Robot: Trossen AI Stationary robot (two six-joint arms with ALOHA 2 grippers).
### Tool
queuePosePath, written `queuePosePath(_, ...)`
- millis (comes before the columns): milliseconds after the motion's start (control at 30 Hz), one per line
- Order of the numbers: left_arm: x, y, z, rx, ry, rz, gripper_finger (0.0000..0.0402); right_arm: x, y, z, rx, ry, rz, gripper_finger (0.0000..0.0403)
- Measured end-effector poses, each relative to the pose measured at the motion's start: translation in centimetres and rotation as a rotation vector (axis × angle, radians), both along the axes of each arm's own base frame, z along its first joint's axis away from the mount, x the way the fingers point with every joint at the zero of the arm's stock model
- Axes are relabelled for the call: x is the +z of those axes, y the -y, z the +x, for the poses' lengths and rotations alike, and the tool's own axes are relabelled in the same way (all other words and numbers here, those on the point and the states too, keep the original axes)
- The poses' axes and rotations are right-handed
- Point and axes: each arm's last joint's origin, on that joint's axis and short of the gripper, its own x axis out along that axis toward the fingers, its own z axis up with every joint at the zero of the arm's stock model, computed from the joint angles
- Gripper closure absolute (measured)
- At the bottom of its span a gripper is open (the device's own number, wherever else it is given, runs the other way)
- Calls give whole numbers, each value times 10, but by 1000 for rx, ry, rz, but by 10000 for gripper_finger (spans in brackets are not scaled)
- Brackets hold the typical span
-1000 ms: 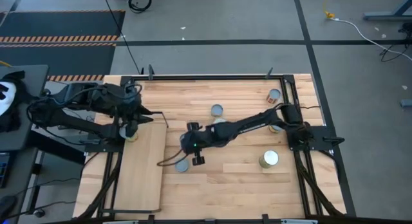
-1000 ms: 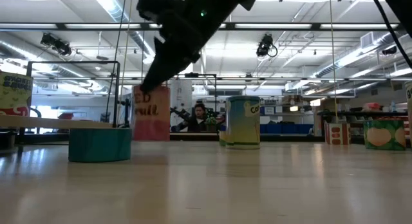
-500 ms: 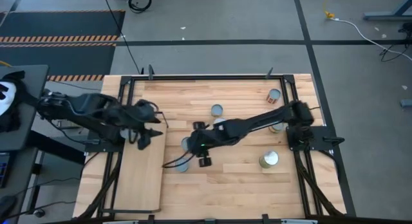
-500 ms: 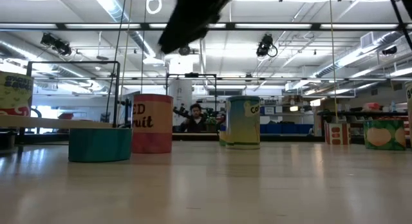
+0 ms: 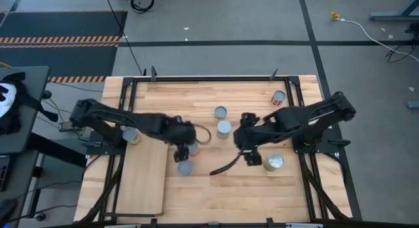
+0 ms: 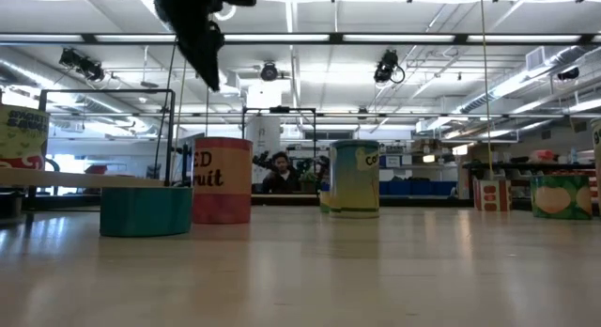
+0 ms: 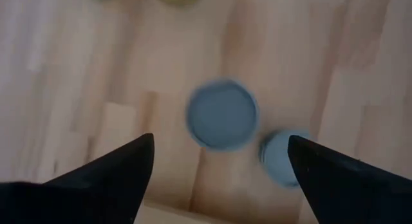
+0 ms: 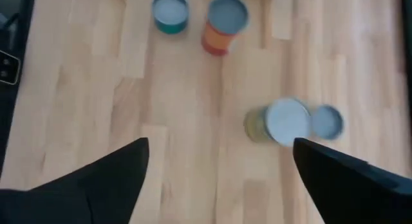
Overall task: Pick and place cans onto a shelf
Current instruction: Put the canned mixed fruit on the shelf
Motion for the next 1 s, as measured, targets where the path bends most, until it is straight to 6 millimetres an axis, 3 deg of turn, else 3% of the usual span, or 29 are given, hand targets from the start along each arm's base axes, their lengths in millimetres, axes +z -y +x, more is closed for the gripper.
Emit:
queuePosePath(200, -26, 14, 7, -60, -128, 36, 40, 16, 0, -22, 3, 46, -44, 10)
queuePosePath(400, -35, 4, 12, -40, -135, 67, 40, 19, 0, -26, -5, 60, -30, 6)
queuePosePath(633, -66, -4, 5, -57, -180, 19, 40, 19, 0, -26, -7, 59, -28, 5)
queuePosePath(1000, -69, -3, 22, -32, 12, 46, 40, 20, 14, -19, -50, 73, -16, 6)
